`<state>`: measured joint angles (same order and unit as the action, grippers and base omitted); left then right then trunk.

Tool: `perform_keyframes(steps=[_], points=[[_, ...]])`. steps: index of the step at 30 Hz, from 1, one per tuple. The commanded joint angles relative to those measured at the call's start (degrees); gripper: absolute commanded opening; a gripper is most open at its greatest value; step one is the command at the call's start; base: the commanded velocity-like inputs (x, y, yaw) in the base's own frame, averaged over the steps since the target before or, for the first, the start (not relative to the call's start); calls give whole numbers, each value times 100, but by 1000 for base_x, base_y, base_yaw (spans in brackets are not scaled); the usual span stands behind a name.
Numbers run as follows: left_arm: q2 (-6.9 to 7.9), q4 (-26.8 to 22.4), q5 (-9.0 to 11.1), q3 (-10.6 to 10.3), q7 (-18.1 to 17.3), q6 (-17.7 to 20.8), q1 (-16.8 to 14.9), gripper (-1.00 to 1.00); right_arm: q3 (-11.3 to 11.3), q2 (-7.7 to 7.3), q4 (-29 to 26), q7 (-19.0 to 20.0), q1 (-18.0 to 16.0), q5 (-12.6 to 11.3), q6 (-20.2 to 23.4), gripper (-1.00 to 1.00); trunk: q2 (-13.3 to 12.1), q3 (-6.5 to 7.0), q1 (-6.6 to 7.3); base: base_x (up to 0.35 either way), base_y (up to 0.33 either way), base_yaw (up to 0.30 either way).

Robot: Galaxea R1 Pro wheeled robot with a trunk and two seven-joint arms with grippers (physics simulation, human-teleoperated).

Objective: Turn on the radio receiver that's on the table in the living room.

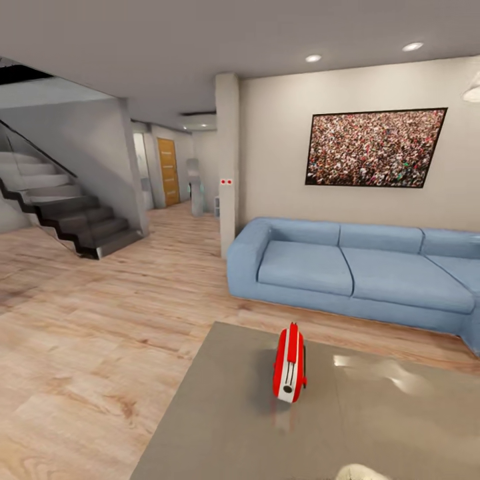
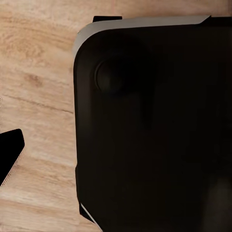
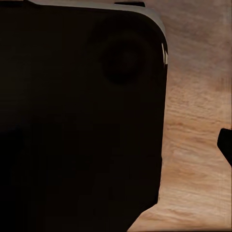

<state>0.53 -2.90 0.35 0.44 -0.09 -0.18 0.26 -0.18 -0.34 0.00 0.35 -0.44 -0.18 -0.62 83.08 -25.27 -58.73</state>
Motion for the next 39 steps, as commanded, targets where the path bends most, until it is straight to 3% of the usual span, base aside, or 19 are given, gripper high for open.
perform_keyframes(steps=[1, 9, 18, 32, 39], points=[[0, 0, 0, 0, 0, 0, 0, 100, 0, 0, 0, 0, 0, 0, 0, 100, 0, -3, 0, 0, 0, -282], [0, 0, 0, 0, 0, 0, 0, 100, 0, -1, 0, 1, 0, 8, -17, 100, 0, -32, 0, 0, 0, -246], [5, 0, 0, 0, 0, 0, 0, 100, 1, 24, 0, -65, 0, 9, -34, 100, 0, -38, 0, 11, 5, -35], [44, -5, 1, 1, -9, 0, 0, 100, 9, 26, 0, -68, 0, 9, -35, 100, 0, -38, 0, 261, 145, -1], [34, -9, 0, 0, -9, 0, 0, 100, 31, -4, 0, -9, 0, 18, -77, 100, 0, -65, 0, 54, 20, -47]])
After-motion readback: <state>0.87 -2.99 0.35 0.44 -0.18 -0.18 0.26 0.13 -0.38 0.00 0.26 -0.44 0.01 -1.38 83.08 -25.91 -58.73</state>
